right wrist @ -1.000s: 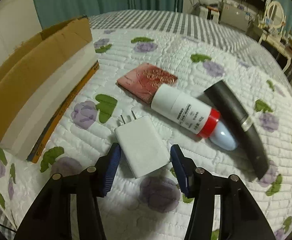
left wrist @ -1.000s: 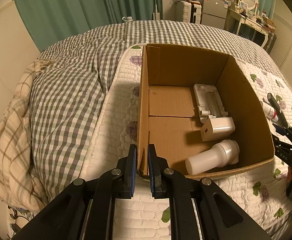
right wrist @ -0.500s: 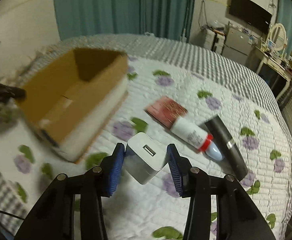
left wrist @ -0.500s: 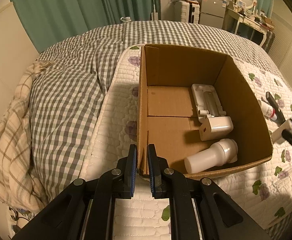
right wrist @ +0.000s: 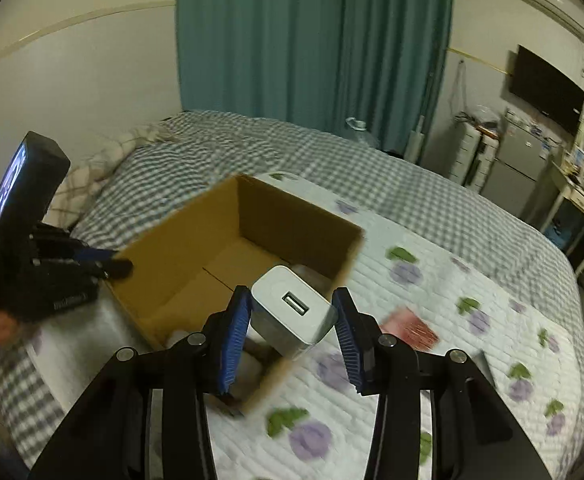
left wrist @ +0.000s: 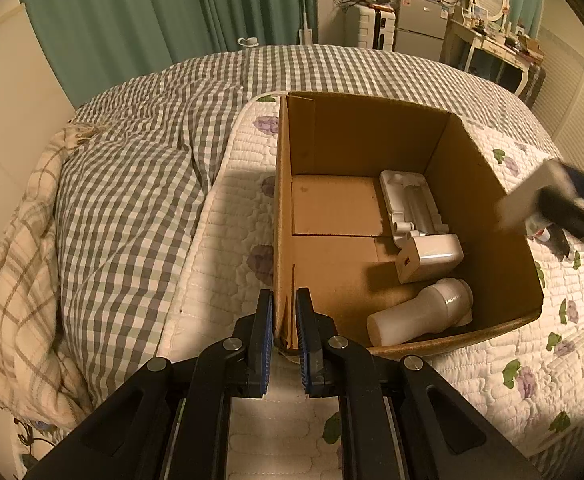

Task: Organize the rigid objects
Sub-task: 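Drop the small white charger into the box with the right gripper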

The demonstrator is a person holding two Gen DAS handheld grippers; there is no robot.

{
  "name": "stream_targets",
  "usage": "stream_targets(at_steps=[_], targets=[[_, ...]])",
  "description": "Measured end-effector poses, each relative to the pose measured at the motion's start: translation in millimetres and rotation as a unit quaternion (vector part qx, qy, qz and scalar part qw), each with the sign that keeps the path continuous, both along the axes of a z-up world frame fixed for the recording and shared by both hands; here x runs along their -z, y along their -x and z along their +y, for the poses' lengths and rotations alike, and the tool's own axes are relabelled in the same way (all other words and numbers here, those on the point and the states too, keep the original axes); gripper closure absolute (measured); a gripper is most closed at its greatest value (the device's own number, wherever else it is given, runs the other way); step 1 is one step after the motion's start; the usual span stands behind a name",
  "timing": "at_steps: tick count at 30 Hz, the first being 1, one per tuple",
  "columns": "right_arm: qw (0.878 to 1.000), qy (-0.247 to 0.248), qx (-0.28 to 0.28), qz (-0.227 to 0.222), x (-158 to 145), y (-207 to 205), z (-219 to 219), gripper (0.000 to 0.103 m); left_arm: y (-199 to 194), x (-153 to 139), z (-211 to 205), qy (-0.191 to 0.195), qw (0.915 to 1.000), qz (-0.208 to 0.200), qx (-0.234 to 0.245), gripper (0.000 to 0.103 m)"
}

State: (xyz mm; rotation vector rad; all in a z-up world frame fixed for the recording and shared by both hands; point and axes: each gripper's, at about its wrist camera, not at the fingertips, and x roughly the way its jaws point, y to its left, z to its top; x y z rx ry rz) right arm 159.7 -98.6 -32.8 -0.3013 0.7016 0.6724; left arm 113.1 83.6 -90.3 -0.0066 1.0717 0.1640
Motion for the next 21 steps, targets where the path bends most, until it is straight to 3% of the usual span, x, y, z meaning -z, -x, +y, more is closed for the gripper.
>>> stream_targets(at_steps=[8, 13, 14, 16, 17, 21], targets=[[0.998, 0.012, -0.038, 0.052, 48.8, -6.8, 51.5, 0.061, -0.3, 0.1, -0.5, -0.002, 1.0, 0.001, 0.0, 0.092], [0.997, 0.004, -0.039, 0.066, 55.9, -3.9, 52.7, 0.061, -0.9, 0.0, -1.4, -0.006, 1.0, 0.002, -0.001, 0.092], [0.997, 0.003, -0.039, 0.066, 54.7, -2.5, 51.5, 0.059, -1.0, 0.2, -1.2, -0.004, 1.0, 0.003, -0.001, 0.092], [0.998, -0.005, -0.035, 0.06, 47.6, -1.2, 44.5, 0.03, -0.9, 0.5, -1.8, -0.007, 1.0, 0.001, -0.001, 0.092], [0.998, -0.014, -0.03, 0.055, 42.0, -0.5, 38.1, 0.025, -1.4, 1.1, -1.7, -0.006, 1.0, 0.002, -0.001, 0.092], [0.998, -0.039, -0.008, 0.041, 17.1, -5.4, -2.3, 0.024, -2.6, 2.8, -0.7, -0.006, 1.0, 0.004, -0.003, 0.092]])
